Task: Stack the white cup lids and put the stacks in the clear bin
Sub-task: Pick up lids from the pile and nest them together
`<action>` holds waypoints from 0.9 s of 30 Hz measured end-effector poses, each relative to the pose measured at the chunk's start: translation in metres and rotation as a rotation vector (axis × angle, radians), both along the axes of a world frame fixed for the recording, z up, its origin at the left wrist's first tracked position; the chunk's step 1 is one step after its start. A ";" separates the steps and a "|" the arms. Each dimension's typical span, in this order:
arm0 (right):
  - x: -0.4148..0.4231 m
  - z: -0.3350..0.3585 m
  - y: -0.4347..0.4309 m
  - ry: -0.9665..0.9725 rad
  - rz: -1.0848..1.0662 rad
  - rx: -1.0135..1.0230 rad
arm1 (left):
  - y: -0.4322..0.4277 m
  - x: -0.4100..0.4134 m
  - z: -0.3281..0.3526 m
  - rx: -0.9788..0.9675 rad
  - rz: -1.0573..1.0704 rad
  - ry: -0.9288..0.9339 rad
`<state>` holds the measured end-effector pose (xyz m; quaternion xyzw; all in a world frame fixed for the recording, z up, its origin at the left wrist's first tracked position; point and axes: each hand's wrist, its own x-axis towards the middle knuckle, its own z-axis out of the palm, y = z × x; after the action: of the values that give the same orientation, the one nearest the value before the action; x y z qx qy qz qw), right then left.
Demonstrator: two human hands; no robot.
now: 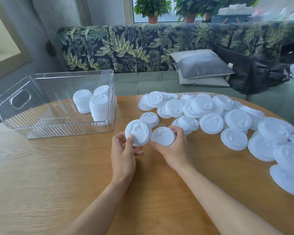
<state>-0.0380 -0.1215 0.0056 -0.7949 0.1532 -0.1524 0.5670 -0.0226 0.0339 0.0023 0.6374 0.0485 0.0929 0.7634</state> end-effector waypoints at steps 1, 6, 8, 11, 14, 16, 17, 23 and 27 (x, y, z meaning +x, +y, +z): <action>-0.005 0.002 -0.004 0.003 0.016 0.099 | -0.002 -0.004 0.000 -0.023 -0.020 0.013; -0.028 0.010 -0.024 -0.016 0.027 0.494 | -0.014 -0.021 0.001 -0.141 -0.115 0.118; -0.033 0.011 -0.031 -0.018 0.010 0.576 | -0.020 -0.028 0.003 -0.158 -0.173 0.134; -0.039 0.011 -0.039 -0.022 0.010 0.640 | -0.030 -0.037 0.004 -0.159 -0.220 0.133; -0.043 0.010 -0.042 -0.024 0.024 0.662 | -0.038 -0.040 0.004 -0.140 -0.250 0.136; -0.045 0.010 -0.042 -0.021 0.041 0.681 | -0.039 -0.040 0.003 -0.117 -0.260 0.140; -0.045 0.011 -0.042 -0.021 0.050 0.706 | -0.039 -0.039 0.002 -0.110 -0.263 0.144; -0.043 0.014 -0.044 -0.033 0.021 0.926 | -0.039 -0.038 -0.002 -0.073 -0.242 0.134; -0.042 0.010 -0.041 -0.022 0.029 0.852 | -0.044 -0.040 -0.002 -0.018 -0.228 0.083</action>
<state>-0.0801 -0.1628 0.0158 -0.4901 0.1852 -0.0760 0.8484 -0.0621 -0.0100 -0.0001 0.6354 0.0080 -0.0214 0.7719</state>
